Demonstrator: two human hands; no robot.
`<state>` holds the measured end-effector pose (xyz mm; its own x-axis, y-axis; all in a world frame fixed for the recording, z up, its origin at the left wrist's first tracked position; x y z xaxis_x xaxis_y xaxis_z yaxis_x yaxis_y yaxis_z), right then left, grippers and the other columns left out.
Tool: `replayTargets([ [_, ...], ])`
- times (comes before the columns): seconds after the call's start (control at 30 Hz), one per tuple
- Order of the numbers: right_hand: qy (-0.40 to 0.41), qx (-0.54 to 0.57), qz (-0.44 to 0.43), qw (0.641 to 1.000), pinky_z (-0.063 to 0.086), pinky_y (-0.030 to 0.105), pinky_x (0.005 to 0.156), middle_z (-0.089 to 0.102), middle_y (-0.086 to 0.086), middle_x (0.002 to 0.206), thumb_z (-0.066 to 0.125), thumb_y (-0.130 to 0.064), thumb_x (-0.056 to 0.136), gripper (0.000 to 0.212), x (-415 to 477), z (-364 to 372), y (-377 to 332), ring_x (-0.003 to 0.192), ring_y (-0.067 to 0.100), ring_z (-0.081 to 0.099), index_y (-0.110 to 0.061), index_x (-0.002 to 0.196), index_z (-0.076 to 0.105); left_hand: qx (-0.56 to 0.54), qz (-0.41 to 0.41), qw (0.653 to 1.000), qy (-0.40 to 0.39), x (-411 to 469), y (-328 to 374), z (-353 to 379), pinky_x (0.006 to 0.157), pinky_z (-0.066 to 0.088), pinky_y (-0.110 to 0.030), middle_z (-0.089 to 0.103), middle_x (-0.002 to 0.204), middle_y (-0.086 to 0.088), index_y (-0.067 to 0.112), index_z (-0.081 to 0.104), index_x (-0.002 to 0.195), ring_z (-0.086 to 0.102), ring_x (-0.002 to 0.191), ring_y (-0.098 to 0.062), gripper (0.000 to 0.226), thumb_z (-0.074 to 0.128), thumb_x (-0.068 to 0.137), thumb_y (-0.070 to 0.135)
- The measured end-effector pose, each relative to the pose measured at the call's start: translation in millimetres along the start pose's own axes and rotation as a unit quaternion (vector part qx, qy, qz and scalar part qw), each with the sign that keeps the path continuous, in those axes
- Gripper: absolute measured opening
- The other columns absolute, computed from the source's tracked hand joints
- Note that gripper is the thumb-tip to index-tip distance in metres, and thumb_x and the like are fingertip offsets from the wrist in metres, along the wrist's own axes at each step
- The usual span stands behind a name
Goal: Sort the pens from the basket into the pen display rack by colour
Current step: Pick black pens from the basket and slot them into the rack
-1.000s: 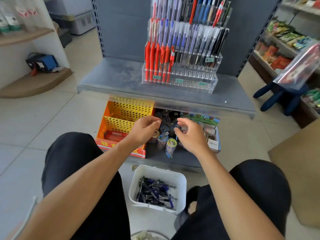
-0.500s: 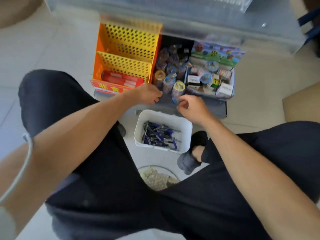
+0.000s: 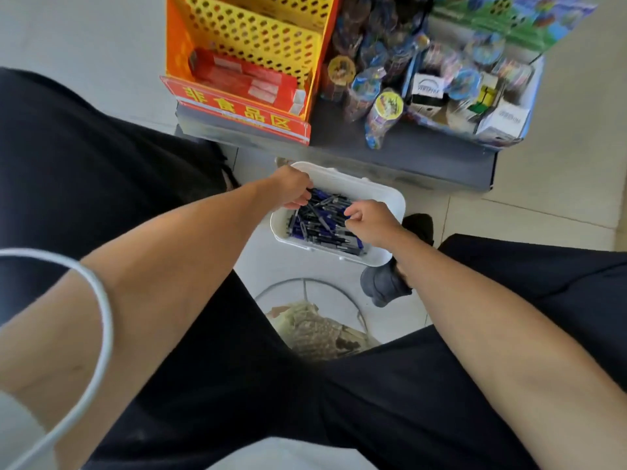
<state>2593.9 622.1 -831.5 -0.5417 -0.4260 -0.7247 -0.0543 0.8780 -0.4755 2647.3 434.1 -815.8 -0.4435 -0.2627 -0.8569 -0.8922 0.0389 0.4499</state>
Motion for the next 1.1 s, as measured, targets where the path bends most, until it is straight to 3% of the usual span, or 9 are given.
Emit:
replayTargets([
  [0.13,-0.049,-0.052,-0.003,0.997,0.052,0.034,0.098,0.067,0.006,0.126,0.059,-0.018,0.094,0.036,28.5,33.6,2.5,0.112,0.023,0.064,-0.016,0.129,0.066,-0.101,-0.047,0.994,0.009,10.3,-22.0,10.2,0.075,0.055,-0.028,0.070,0.097,-0.009,0.007,0.065,0.110,0.067,0.083,-0.021,0.029,0.039,0.103,0.015],
  [0.3,-0.091,-0.139,-0.017,0.986,0.045,0.040,0.104,0.053,0.009,0.141,0.057,-0.025,0.092,0.043,67.4,74.2,1.9,0.126,0.034,0.052,-0.021,0.134,0.063,-0.174,-0.082,0.981,0.016,20.4,-40.9,10.9,0.068,0.053,-0.026,0.070,0.087,-0.007,0.013,0.062,0.088,0.067,0.079,-0.020,0.029,0.037,0.103,0.013],
  [0.47,-0.132,-0.198,0.015,0.971,0.029,0.046,0.116,0.031,0.008,0.159,0.044,-0.038,0.096,0.051,93.3,105.2,-2.4,0.142,0.037,0.024,-0.026,0.145,0.050,-0.214,-0.086,0.973,0.006,25.9,-46.2,16.8,0.078,0.057,-0.030,0.071,0.083,-0.006,0.012,0.065,0.092,0.068,0.078,-0.022,0.024,0.043,0.101,0.013],
  [0.57,-0.138,-0.205,0.031,0.968,0.023,0.052,0.119,0.014,0.001,0.164,0.044,-0.039,0.097,0.061,93.8,108.6,-4.3,0.148,0.033,0.011,-0.029,0.155,0.031,-0.210,-0.095,0.973,-0.022,23.3,-55.5,23.3,0.067,0.057,-0.026,0.072,0.082,-0.005,0.013,0.066,0.100,0.069,0.073,-0.020,0.021,0.045,0.101,0.015],
  [0.7,-0.106,-0.165,0.024,0.980,0.022,0.054,0.119,0.012,-0.004,0.164,0.046,-0.041,0.096,0.056,90.2,107.2,-4.2,0.148,0.031,0.010,-0.034,0.151,0.036,-0.207,-0.089,0.974,-0.028,19.8,-62.7,24.5,0.075,0.053,-0.028,0.072,0.082,-0.005,0.012,0.067,0.099,0.069,0.079,-0.024,0.023,0.044,0.101,0.016],
  [0.77,-0.067,-0.123,0.014,0.990,0.028,0.050,0.115,0.028,0.002,0.158,0.049,-0.035,0.094,0.046,89.2,101.7,-1.0,0.143,0.035,0.025,-0.030,0.140,0.053,-0.205,-0.084,0.975,-0.023,20.7,-62.8,23.3,0.078,0.056,-0.030,0.072,0.082,-0.006,0.014,0.067,0.091,0.069,0.076,-0.022,0.024,0.045,0.101,0.015],
  [0.87,0.030,-0.023,-0.036,0.999,0.047,0.037,0.097,0.062,0.011,0.125,0.055,-0.012,0.088,0.027,80.8,77.2,0.5,0.117,0.034,0.058,-0.011,0.106,0.076,-0.198,-0.079,0.977,0.001,23.0,-64.4,22.3,0.071,0.058,-0.029,0.071,0.085,-0.010,0.010,0.066,0.093,0.068,0.074,-0.021,0.018,0.050,0.100,0.015],
  [0.97,0.065,0.061,-0.065,0.994,0.052,0.033,0.097,0.074,0.008,0.111,0.060,0.007,0.086,0.031,62.4,50.1,-5.2,0.101,0.021,0.066,-0.006,0.106,0.078,-0.206,-0.069,0.976,0.014,26.4,-66.0,26.3,0.081,0.059,-0.033,0.066,0.092,-0.016,0.005,0.064,0.092,0.066,0.080,-0.026,0.014,0.058,0.098,0.016],
  [1.1,0.013,0.220,-0.064,0.973,0.058,0.025,0.072,0.074,0.013,0.077,0.073,0.015,0.078,0.024,37.0,37.3,-20.5,0.067,0.017,0.067,-0.009,0.082,0.074,-0.188,-0.031,0.982,-0.012,21.1,-55.2,43.0,0.079,0.052,-0.032,0.060,0.095,-0.013,0.009,0.064,0.091,0.057,0.088,-0.024,0.013,0.063,0.096,0.021],
])
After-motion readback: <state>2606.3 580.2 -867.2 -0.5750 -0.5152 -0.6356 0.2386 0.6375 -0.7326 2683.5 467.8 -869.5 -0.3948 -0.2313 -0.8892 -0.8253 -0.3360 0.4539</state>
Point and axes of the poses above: each hand's wrist, its own x-axis towards the middle knuckle, its own z-axis out of the palm, y = z × x, the point moved 6 cm from there along x, towards the middle knuckle
